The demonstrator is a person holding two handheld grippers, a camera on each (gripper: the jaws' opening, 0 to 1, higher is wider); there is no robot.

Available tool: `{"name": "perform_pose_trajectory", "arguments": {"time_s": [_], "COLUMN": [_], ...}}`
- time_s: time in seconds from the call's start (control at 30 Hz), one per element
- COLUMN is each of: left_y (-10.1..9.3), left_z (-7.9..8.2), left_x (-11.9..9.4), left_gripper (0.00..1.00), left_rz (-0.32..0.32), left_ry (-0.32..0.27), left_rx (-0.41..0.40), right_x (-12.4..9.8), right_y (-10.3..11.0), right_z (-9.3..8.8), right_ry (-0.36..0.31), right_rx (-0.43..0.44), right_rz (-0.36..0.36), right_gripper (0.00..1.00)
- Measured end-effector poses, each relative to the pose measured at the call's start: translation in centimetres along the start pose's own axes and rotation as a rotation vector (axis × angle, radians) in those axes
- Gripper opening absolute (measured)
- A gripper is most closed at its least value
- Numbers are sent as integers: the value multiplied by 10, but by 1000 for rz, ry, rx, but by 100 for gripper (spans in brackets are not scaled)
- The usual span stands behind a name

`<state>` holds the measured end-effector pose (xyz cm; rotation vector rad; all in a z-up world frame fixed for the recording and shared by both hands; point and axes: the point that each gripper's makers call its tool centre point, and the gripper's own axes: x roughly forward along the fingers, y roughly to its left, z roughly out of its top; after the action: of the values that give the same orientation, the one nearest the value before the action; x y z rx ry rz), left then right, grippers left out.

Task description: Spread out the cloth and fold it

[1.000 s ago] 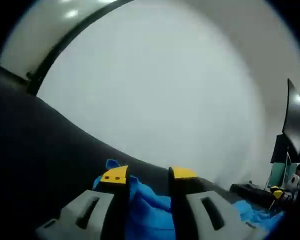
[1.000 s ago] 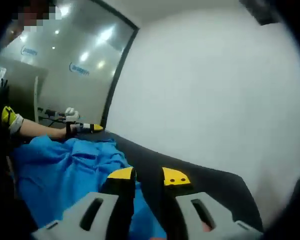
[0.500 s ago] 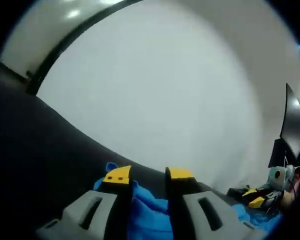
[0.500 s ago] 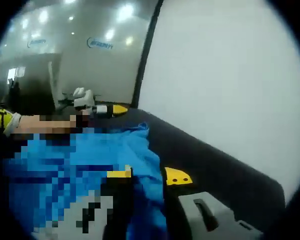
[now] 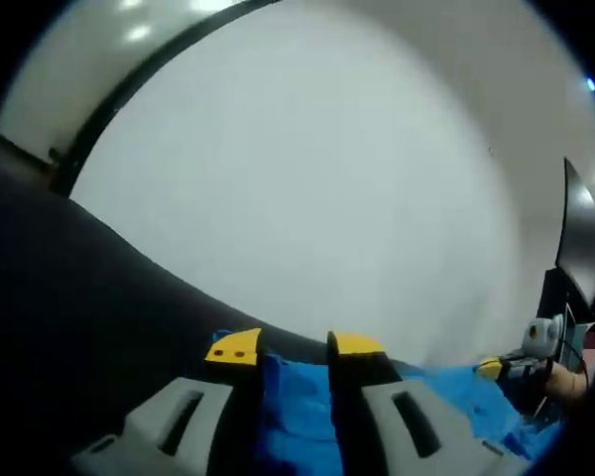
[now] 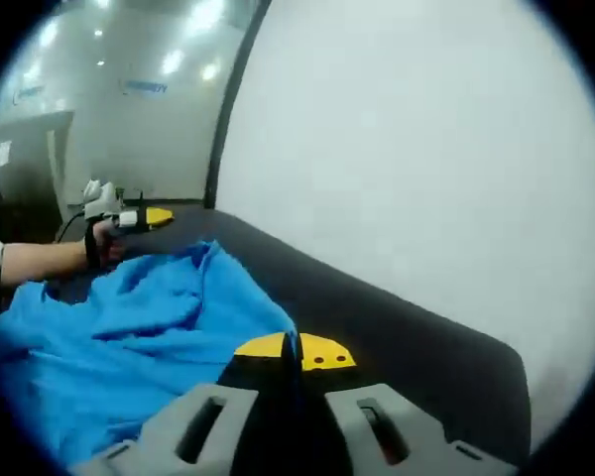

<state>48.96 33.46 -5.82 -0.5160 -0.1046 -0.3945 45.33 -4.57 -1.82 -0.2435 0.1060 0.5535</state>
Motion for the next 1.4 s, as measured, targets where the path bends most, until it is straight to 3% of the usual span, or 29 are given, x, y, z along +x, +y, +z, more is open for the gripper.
{"name": "perform_pose_trajectory", "arguments": {"time_s": [0.07, 0.13, 0.23, 0.3, 0.37, 0.43, 0.47, 0.5, 0.53, 0.67, 0.83, 0.97, 1.1, 1.2, 1.4], "left_y": [1, 3, 4, 4, 5, 5, 6, 6, 6, 6, 5, 4, 1, -2, -3], "left_z": [0, 0, -1, -1, -1, -1, -2, -2, -2, -3, -4, -5, -6, -6, -8], "left_x": [-1, 0, 0, 1, 0, 1, 1, 1, 1, 3, 4, 4, 5, 5, 6], "left_gripper": [28, 28, 28, 28, 28, 28, 28, 28, 28, 28, 28, 28, 28, 28, 28], "left_rz": [5, 8, 11, 12, 12, 12, 13, 13, 14, 15, 15, 15, 10, 9, 12], "left_ry": [2, 6, 12, 15, 19, 22, 23, 26, 27, 33, 33, 35, 31, 31, 38], "left_rx": [1, 5, 21, 26, 28, 32, 36, 41, 46, 64, 72, 82, 87, 94, 109], "right_x": [-16, -28, -40, -44, -48, -48, -45, -39, -32, 8, 55, 66, 58, 45, 25], "right_y": [-26, -48, -72, -80, -97, -101, -99, -92, -84, -30, 43, 76, 80, 71, 27], "right_z": [-2, -16, -51, -76, -76, -64, -50, -38, -27, -3, -15, -38, -48, -52, -54], "right_ry": [3, 51, 139, 208, 162, 84, 17, -21, -45, -15, 62, 129, 153, 162, 156], "right_rx": [13, 18, 57, 36, 23, 124, 200, 214, 192, 24, -23, -26, -64, -86, -78], "right_rz": [-68, -128, -190, -209, -283, -296, -284, -254, -214, -54, 155, 255, 275, 257, 161], "right_gripper": [0, 0, 0, 5, 6, 12, 12, 12, 12, 13, 15, 15, 16, 16, 17]}}
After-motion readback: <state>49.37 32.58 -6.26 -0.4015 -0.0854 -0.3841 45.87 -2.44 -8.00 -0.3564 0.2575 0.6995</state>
